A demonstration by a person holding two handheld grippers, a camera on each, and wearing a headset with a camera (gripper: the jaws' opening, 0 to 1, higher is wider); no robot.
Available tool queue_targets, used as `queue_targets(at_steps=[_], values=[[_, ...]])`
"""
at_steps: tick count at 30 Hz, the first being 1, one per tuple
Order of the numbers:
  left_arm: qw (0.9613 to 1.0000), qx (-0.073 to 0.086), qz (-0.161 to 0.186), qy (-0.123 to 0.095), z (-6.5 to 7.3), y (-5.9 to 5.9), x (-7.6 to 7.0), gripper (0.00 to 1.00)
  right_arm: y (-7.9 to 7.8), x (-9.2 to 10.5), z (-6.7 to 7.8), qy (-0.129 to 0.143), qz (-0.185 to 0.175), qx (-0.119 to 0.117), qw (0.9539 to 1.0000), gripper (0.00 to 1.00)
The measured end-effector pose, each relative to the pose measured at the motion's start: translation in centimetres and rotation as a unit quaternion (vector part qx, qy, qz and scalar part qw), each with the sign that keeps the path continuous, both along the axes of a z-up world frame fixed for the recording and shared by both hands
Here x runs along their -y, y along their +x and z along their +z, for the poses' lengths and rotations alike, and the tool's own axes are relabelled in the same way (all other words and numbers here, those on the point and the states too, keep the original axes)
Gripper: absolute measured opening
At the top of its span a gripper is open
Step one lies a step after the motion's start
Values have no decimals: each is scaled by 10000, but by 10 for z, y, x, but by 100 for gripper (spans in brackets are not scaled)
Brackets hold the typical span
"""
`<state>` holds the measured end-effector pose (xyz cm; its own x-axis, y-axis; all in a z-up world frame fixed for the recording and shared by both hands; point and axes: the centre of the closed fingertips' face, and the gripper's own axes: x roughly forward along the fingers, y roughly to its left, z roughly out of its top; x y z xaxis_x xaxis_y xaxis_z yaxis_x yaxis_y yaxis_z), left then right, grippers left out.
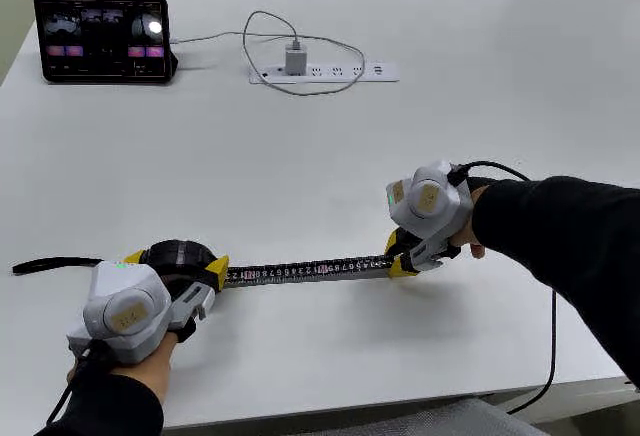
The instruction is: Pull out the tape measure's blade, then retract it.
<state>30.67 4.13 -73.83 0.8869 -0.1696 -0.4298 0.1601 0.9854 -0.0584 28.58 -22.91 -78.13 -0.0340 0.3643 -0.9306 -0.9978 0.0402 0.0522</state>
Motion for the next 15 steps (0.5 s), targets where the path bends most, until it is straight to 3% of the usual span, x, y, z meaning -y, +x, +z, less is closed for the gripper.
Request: queue_targets(at_steps=[3,15], values=[[10000,-14,-13,5,0,0,0,60,1,-2,1,28,-140,-111,9998,10],[10000,-38,-26,0,-1,0,0,61,0,-6,1,5,-108,-54,9999,10]])
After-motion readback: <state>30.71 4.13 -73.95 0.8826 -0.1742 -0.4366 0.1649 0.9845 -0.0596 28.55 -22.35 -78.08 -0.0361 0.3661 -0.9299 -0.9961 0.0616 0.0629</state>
